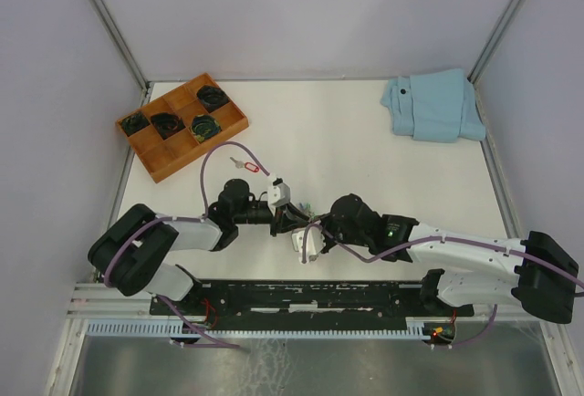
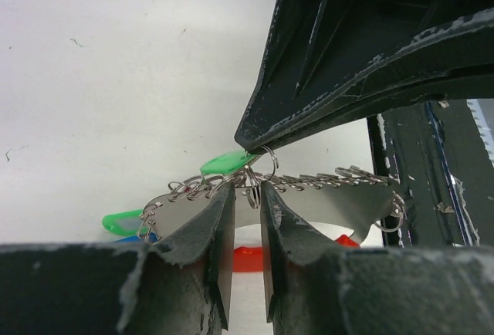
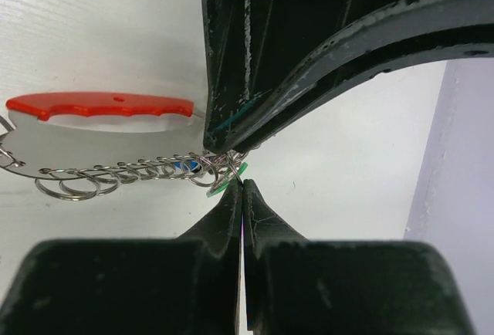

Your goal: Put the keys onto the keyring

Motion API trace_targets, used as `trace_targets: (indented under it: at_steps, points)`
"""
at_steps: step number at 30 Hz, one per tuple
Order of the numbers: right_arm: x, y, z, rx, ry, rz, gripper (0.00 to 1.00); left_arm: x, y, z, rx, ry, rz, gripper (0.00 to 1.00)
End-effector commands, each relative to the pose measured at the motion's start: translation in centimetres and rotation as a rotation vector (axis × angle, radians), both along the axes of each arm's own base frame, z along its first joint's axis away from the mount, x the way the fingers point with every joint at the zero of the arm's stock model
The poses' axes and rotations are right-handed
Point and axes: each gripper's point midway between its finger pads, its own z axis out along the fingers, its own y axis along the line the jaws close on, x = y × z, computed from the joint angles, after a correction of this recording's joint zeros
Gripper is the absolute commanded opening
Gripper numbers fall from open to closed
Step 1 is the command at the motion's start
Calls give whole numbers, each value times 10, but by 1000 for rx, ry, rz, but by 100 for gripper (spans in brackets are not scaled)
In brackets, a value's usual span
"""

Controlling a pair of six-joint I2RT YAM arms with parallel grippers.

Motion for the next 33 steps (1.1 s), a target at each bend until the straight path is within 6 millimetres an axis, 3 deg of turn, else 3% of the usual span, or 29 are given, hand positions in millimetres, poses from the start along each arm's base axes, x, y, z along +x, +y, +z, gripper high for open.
trace_targets:
  at_steps: [1, 9, 15, 25, 30, 33]
  points:
    - [6, 21, 42, 103, -61, 30, 1, 0, -7, 9, -14, -36, -53, 26]
    - [8, 21, 41, 97, -66, 25, 1, 1, -9, 3, 15, -23, -57, 23]
    - [7, 18, 38, 85, -59, 20, 1, 2, -9, 3, 20, -27, -54, 3]
    - [13, -21, 0, -24, -38, -130, 1, 9, -4, 11, 0, -60, 22, 3]
    - [9, -24, -20, -55, 6, -141, 1, 12, -3, 13, -12, -63, 46, 3]
    - [9, -18, -15, -14, 20, -154, 1, 12, -3, 12, -8, -61, 44, 3]
